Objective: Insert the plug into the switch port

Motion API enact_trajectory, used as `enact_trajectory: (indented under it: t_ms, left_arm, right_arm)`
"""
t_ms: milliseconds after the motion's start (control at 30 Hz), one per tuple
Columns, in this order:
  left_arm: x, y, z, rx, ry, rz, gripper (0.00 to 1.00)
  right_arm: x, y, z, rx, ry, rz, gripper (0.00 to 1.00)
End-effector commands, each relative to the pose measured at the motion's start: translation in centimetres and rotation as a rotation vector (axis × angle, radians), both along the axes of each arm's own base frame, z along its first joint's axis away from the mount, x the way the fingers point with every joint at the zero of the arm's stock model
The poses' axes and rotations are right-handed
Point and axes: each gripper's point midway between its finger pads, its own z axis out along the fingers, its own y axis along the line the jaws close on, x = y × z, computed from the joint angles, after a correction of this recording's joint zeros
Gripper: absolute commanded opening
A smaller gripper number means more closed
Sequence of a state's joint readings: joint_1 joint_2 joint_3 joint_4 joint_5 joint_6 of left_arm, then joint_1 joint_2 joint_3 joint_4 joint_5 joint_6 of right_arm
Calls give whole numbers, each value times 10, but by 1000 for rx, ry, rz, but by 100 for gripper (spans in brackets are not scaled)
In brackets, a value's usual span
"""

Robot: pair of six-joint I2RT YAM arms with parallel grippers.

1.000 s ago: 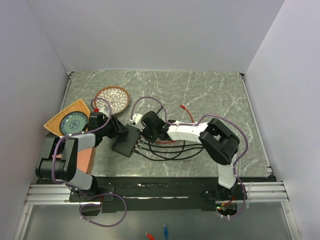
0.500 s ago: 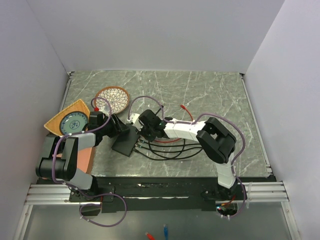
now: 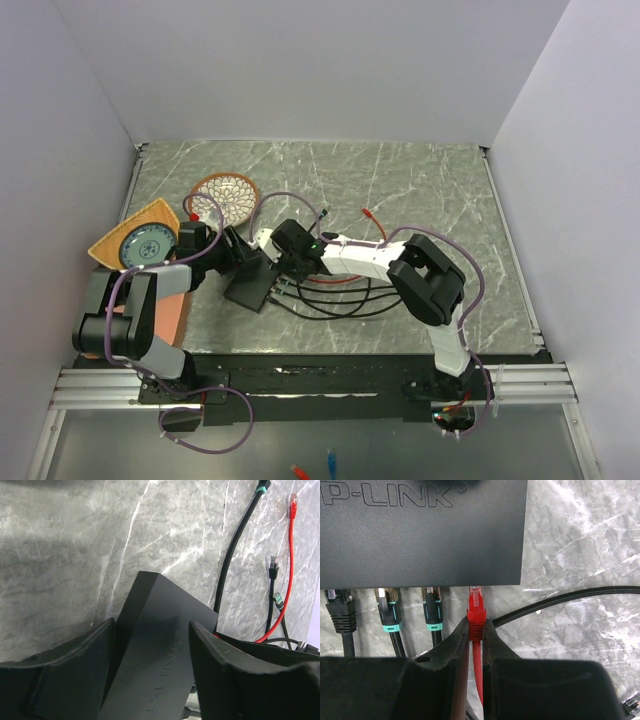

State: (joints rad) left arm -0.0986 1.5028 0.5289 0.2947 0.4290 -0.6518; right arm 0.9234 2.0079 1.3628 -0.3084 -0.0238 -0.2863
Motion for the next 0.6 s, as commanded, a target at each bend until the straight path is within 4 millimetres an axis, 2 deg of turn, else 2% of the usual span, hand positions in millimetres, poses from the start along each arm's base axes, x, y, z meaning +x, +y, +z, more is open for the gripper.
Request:
enact_trajectory:
  t_ms: [0, 67, 100, 300, 567]
  left_arm:
    - [6, -12, 9, -49, -18, -45, 62]
    - [5, -14, 8, -58, -14, -57, 57]
    - [5, -14, 7, -61, -13, -59, 56]
    - [1, -16, 0, -65, 5, -74, 55]
    - [-2, -21, 6, -88, -19, -103, 53]
  right_arm:
    - [3, -6, -14, -40, -11, -29, 0]
    - [8, 3, -5, 21, -33, -56, 0]
    - [5, 2, -8, 31, -28, -63, 0]
    - [3, 20, 4, 182, -35, -71, 0]
    - [1, 32, 21, 278, -54, -34, 0]
